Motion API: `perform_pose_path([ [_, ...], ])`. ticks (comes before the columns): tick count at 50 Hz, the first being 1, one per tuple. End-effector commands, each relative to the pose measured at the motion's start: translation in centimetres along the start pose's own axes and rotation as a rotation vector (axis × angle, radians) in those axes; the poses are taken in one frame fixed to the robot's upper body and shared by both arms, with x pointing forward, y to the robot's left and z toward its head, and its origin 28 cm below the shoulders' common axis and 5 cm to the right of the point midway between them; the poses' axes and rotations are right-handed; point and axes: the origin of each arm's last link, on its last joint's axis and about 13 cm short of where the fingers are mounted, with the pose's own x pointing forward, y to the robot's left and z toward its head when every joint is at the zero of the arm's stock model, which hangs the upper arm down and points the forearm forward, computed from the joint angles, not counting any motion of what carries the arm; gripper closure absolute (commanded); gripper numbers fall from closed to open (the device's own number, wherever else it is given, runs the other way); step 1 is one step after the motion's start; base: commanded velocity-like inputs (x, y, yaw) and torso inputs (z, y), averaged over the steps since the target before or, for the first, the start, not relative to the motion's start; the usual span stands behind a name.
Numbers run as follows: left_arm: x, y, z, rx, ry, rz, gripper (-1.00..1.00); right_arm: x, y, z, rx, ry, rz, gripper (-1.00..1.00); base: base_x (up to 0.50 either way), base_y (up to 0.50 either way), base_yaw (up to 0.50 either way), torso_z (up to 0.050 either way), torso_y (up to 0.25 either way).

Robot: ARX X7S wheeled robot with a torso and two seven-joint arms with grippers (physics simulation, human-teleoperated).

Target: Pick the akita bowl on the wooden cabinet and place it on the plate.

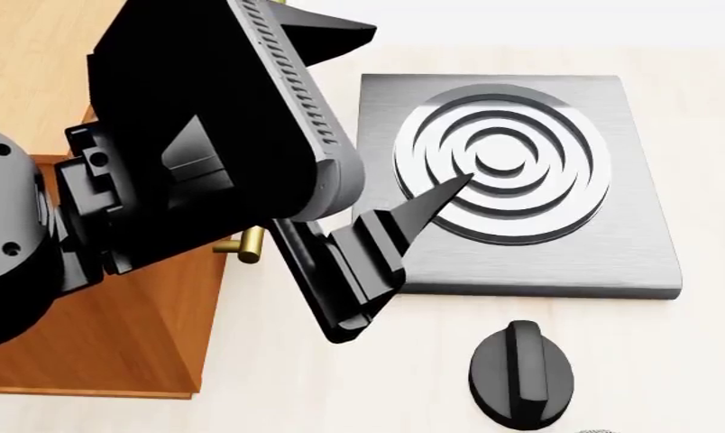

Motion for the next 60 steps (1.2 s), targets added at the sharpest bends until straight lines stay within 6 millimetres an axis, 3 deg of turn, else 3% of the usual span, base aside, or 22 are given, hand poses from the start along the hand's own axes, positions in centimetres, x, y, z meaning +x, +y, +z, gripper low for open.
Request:
perform_pose_path([
  [1, 0.0, 0.0, -0.1, 0.0, 0.004, -0.001, -1.0, 0.1, -0.3, 0.4, 0.008, -0.03, -0.003, 1.0, 0.0, 0.0, 0.0, 0.0, 0.0],
  [29, 0.1, 0.0, -0.2, -0.001, 0.006, -0.004, -1.0, 1.5, -1.7, 0.3, -0.001, -0.038, -0.053, 1.0, 0.0, 0.0, 0.0, 0.0, 0.0],
  [60, 0.1, 0.0, -0.5, -0.005, 0.009, -0.002, -1.0, 2.6, -1.5, 0.6, -0.076, -0.053, -0.08, 1.0, 0.0, 0.0, 0.0, 0.0, 0.0],
])
